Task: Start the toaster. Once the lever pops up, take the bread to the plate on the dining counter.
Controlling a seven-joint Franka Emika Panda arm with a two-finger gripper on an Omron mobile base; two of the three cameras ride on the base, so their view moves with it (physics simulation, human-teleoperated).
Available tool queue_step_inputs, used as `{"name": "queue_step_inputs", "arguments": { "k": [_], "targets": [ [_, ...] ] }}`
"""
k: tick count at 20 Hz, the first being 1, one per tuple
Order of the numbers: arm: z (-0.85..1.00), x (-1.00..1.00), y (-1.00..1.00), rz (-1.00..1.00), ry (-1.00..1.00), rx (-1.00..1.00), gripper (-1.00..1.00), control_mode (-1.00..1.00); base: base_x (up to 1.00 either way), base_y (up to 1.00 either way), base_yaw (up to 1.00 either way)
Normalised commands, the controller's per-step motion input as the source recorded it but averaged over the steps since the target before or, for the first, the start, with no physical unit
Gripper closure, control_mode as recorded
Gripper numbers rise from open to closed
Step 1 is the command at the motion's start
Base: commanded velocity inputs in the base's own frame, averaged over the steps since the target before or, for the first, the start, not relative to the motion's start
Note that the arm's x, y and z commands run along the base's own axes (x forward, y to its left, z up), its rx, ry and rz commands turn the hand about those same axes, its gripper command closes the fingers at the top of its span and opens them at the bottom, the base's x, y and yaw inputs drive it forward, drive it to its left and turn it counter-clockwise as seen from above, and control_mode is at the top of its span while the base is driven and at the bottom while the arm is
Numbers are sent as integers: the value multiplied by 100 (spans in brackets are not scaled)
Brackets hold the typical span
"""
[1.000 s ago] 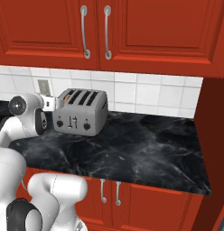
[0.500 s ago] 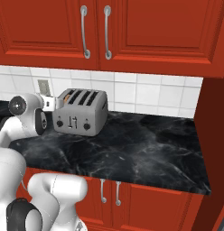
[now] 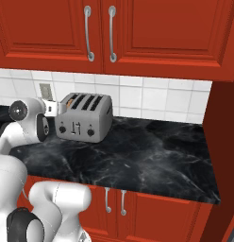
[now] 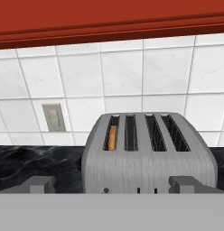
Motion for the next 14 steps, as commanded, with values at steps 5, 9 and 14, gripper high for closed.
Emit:
{"name": "queue_step_inputs", "arguments": {
  "k": [5,9,14],
  "targets": [
    [0,0,0,0,0,0,-100,-100,0,0,0],
    [0,0,0,0,0,0,-100,-100,0,0,0],
    [0,0,0,0,0,0,-100,-100,0,0,0]
  ]
}}
